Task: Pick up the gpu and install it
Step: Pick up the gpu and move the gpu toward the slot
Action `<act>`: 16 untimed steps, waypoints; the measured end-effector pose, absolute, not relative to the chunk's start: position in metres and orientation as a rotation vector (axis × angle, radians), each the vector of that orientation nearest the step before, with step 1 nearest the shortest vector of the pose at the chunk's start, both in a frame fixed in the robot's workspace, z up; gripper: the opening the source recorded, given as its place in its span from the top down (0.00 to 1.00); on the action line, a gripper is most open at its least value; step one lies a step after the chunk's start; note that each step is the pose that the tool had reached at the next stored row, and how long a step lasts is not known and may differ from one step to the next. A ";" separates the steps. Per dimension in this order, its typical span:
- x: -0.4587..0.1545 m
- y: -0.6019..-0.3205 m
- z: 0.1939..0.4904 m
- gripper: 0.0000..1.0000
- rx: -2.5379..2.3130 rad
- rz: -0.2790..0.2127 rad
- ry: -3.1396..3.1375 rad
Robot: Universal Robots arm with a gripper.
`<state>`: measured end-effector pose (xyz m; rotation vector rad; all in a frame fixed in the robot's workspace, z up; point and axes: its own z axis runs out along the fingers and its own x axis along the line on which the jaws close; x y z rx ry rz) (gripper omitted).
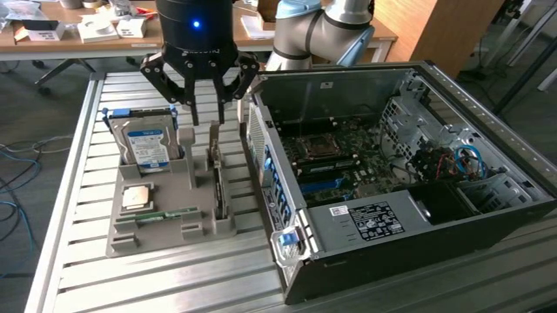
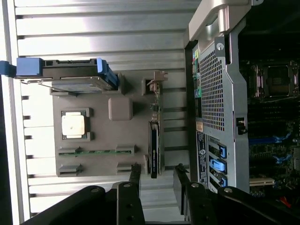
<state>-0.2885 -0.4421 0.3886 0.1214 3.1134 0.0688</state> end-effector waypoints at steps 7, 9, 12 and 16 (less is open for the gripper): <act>-0.288 -0.442 0.388 0.58 0.121 0.069 3.113; -0.289 -0.442 0.387 0.58 0.121 0.069 3.113; -0.289 -0.442 0.382 0.58 0.121 0.069 3.113; -0.288 -0.442 0.375 0.58 0.121 0.069 3.113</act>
